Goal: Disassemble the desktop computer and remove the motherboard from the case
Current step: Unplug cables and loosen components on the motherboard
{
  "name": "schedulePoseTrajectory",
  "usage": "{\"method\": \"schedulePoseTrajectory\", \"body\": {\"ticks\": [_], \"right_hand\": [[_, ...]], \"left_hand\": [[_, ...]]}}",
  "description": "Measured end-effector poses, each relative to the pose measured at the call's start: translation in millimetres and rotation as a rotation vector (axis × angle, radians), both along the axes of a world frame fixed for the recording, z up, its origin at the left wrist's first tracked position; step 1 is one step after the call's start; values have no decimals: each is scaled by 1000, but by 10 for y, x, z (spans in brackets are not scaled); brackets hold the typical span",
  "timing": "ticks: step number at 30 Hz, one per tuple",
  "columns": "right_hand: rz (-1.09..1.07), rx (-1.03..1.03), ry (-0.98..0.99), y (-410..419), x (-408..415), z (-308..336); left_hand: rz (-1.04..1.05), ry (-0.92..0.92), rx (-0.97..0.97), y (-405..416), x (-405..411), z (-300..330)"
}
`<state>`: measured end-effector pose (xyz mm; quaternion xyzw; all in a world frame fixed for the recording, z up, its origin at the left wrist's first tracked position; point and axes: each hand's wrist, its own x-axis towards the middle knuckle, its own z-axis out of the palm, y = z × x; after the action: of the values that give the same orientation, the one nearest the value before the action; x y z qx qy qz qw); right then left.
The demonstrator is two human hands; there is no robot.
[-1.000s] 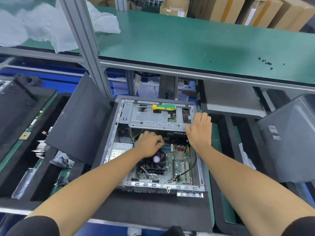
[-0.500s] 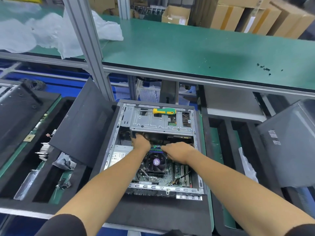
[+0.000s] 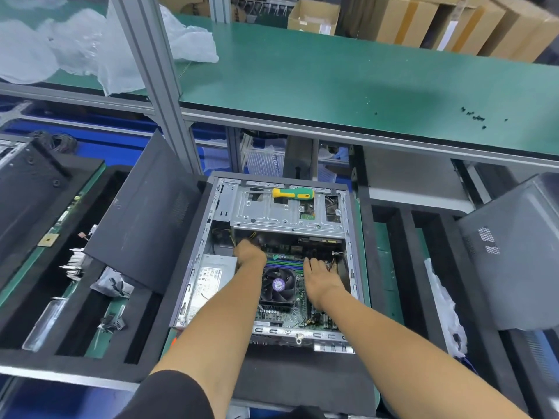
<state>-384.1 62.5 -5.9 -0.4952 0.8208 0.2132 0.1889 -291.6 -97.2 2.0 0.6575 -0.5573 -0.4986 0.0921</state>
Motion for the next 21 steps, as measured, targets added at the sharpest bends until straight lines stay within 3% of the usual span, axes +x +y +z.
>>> {"method": "schedulePoseTrajectory", "body": {"ticks": [2,5,8,17,21], "right_hand": [[-9,-16,8,37,12,-17],[-15,-34,53,90,18,-17],[-39,-48,100,98,55,-22],[-263,-167,-42,66,24,54],[-323,-230,-104,48,10,32]], "left_hand": [[-95,-62,-76,31,27,-57],[-32,-95,-118,52,-17,4],[-69,-295,-119,77,-85,64],[-112,-324,-165,183,-114,31],[-92,-344,-99,105,-149,-8]]}}
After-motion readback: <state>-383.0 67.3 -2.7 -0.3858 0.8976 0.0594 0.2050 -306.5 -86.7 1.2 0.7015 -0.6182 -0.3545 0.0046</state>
